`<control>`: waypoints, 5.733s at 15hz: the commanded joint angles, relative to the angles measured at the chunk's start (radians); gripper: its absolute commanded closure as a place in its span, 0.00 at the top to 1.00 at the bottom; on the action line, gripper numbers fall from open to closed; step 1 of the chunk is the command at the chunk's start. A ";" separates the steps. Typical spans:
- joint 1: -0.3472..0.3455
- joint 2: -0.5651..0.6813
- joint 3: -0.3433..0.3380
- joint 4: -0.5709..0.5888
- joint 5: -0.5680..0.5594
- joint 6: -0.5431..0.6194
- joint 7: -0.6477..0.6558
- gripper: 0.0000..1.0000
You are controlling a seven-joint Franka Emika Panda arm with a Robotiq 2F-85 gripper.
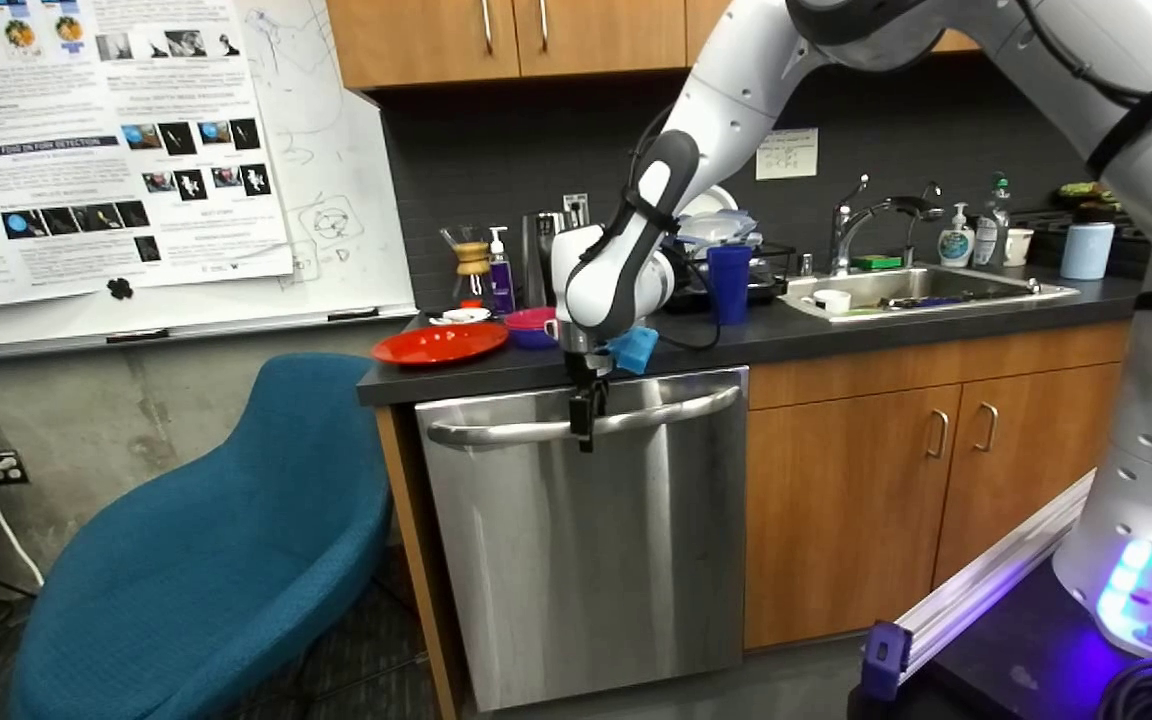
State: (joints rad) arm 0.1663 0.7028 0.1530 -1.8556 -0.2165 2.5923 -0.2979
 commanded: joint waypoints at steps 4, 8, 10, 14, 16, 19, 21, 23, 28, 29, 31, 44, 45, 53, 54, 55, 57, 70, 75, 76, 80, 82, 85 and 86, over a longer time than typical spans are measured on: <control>-0.044 0.089 0.021 0.071 0.053 -0.043 -0.015 1.00; -0.062 0.102 0.045 0.072 0.115 -0.031 -0.001 1.00; -0.043 0.103 0.028 0.070 0.097 -0.012 0.012 1.00; 0.064 0.115 -0.065 0.088 -0.085 -0.025 0.023 1.00; 0.063 0.149 -0.053 0.113 -0.135 -0.047 -0.056 1.00; 0.080 0.176 -0.068 0.149 -0.209 -0.095 -0.100 1.00; 0.086 0.175 -0.071 0.153 -0.240 -0.111 -0.109 1.00; 0.089 0.172 -0.073 0.157 -0.245 -0.119 -0.086 1.00; 0.082 0.096 -0.053 0.106 -0.218 -0.134 -0.067 1.00; 0.083 0.096 -0.053 0.106 -0.218 -0.135 -0.067 1.00; 0.083 0.096 -0.053 0.106 -0.218 -0.135 -0.067 1.00; 0.095 0.110 -0.028 0.127 -0.190 -0.137 -0.042 1.00; 0.098 0.111 -0.022 0.123 -0.185 -0.128 -0.032 1.00; 0.096 0.139 -0.014 0.051 -0.164 0.028 0.053 1.00; 0.096 0.136 -0.017 0.028 -0.164 0.057 0.063 1.00; 0.095 0.131 -0.020 0.010 -0.163 0.079 0.074 1.00; 0.094 0.129 -0.025 -0.022 -0.163 0.128 0.088 1.00; 0.135 0.106 -0.057 -0.151 -0.162 0.304 0.141 1.00; 0.159 0.100 -0.071 -0.161 -0.171 0.302 0.150 1.00; 0.169 0.099 -0.078 -0.161 -0.175 0.298 0.153 1.00; 0.186 0.096 -0.088 -0.172 -0.176 0.300 0.160 1.00; 0.192 0.096 -0.089 -0.179 -0.177 0.303 0.160 1.00; 0.196 0.097 -0.087 -0.187 -0.175 0.304 0.160 1.00; 0.198 0.095 -0.088 -0.191 -0.176 0.306 0.162 1.00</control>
State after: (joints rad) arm 0.3533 0.7338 0.0782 -2.0263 -0.4065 2.8695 -0.1634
